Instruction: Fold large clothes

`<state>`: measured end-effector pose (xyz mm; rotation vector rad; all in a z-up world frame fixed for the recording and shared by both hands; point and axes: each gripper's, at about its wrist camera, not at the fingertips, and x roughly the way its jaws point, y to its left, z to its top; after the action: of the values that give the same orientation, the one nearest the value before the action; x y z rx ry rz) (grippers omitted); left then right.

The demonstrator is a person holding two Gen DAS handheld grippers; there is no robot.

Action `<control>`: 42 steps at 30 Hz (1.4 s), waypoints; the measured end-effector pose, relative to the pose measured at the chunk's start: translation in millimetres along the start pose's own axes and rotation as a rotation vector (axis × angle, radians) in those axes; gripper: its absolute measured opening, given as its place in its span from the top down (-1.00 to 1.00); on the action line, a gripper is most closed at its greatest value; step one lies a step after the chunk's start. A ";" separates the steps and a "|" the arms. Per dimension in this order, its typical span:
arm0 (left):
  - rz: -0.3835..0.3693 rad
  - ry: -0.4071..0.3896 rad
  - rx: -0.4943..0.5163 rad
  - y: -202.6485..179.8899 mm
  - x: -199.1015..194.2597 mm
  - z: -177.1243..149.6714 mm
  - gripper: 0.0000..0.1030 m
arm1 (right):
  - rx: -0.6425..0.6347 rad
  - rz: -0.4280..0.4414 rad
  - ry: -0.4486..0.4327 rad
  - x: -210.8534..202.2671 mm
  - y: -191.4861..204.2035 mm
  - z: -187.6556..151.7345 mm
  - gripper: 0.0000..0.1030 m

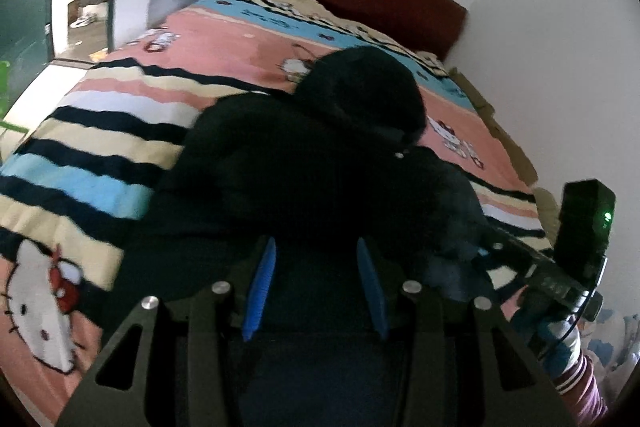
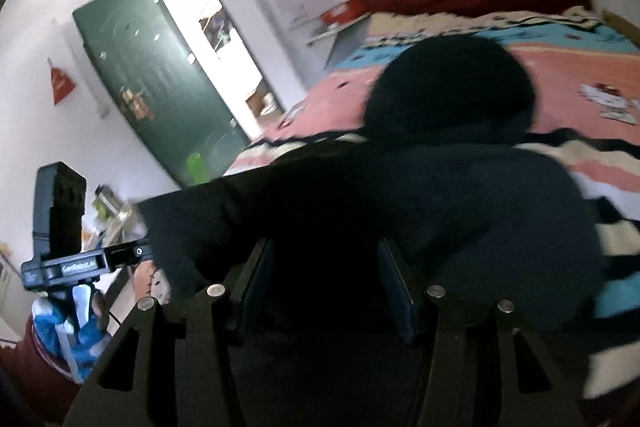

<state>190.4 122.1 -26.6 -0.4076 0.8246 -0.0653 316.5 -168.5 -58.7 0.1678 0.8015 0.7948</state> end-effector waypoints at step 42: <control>0.017 0.032 0.282 -48.9 95.2 23.6 0.04 | -0.042 -0.354 0.061 -17.2 -99.8 10.0 -0.08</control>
<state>277.3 64.5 -60.5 -0.1340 0.8368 -0.1711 373.2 -249.3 -83.5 -0.0371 0.8421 0.4830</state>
